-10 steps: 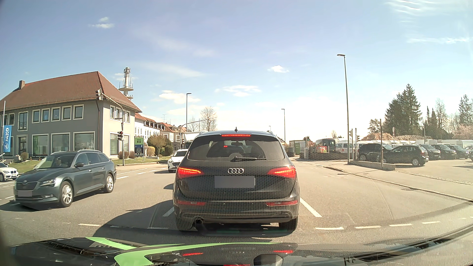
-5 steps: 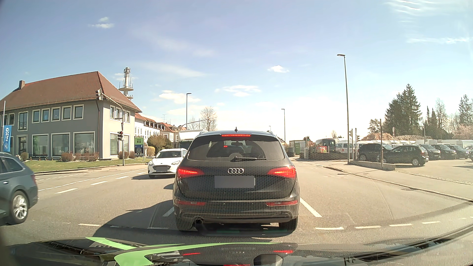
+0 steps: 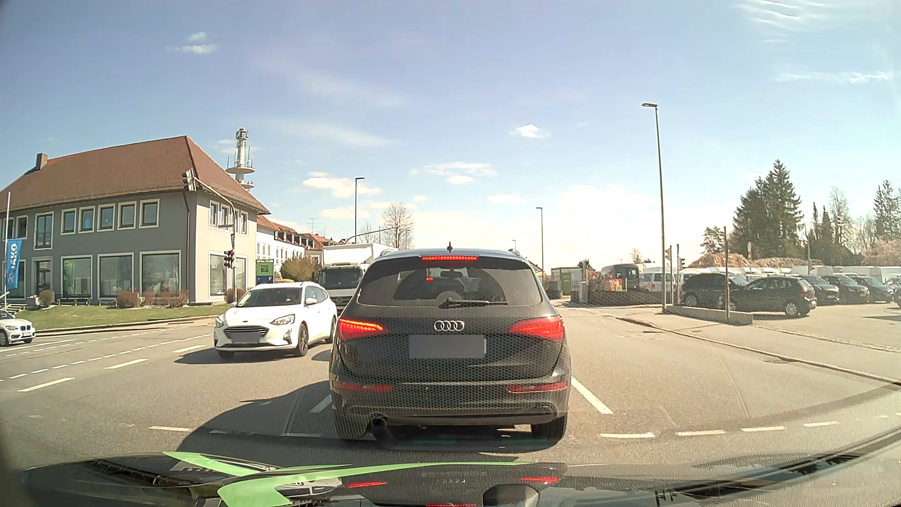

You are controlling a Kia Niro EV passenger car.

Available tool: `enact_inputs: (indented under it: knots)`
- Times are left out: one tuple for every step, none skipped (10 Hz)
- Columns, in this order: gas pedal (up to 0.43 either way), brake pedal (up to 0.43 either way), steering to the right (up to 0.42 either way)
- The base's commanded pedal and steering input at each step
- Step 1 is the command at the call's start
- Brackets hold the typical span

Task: Follow the waypoints while adhering to traffic rules and regulations

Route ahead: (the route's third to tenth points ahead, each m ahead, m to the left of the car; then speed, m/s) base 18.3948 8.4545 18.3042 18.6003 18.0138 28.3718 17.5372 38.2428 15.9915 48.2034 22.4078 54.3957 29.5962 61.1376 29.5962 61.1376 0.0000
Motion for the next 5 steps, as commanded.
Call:
enact_inputs:
  knots:
    - [0.0,0.311,-0.001]
    - [0.0,0.311,-0.001]
    - [0.0,0.311,-0.001]
    - [0.0,0.311,-0.001]
    - [0.0,0.311,-0.001]
